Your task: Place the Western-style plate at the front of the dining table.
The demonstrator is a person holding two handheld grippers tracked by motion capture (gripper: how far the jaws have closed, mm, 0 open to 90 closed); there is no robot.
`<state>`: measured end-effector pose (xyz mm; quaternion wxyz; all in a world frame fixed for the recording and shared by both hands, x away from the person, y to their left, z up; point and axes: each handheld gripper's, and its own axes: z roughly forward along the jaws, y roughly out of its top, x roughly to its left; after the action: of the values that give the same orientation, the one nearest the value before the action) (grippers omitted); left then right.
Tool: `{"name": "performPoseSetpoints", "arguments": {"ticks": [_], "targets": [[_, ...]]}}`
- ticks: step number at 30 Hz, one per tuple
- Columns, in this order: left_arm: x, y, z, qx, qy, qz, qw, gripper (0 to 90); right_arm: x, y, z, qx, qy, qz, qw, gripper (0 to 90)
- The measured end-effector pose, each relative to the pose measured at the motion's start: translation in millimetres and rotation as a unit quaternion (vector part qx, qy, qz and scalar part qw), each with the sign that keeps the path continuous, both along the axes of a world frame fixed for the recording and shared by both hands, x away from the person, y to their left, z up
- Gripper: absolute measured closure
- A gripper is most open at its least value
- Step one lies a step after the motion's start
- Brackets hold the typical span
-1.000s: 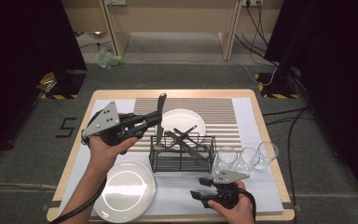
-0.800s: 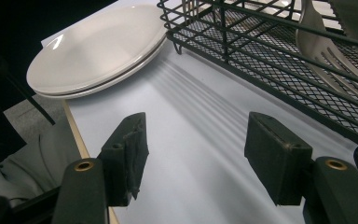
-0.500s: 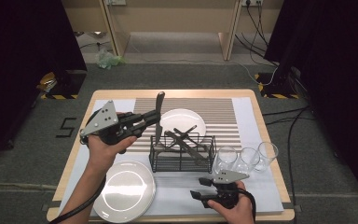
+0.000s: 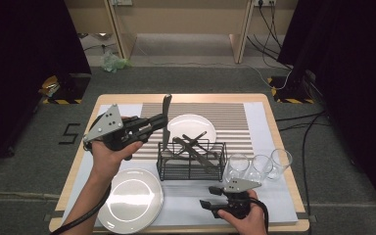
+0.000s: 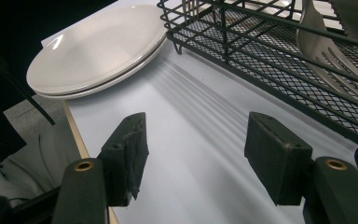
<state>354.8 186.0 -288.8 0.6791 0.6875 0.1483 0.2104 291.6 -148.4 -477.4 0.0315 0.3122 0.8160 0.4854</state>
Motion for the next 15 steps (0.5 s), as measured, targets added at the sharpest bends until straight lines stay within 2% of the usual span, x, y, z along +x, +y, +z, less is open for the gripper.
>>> {"name": "performPoseSetpoints", "arguments": {"ticks": [15], "targets": [[0.1,0.1,2.4,-0.001,-0.002,0.001,1.0,83.5,-0.3,-0.1,0.2,0.001,0.001,0.0,1.0,39.4]]}}
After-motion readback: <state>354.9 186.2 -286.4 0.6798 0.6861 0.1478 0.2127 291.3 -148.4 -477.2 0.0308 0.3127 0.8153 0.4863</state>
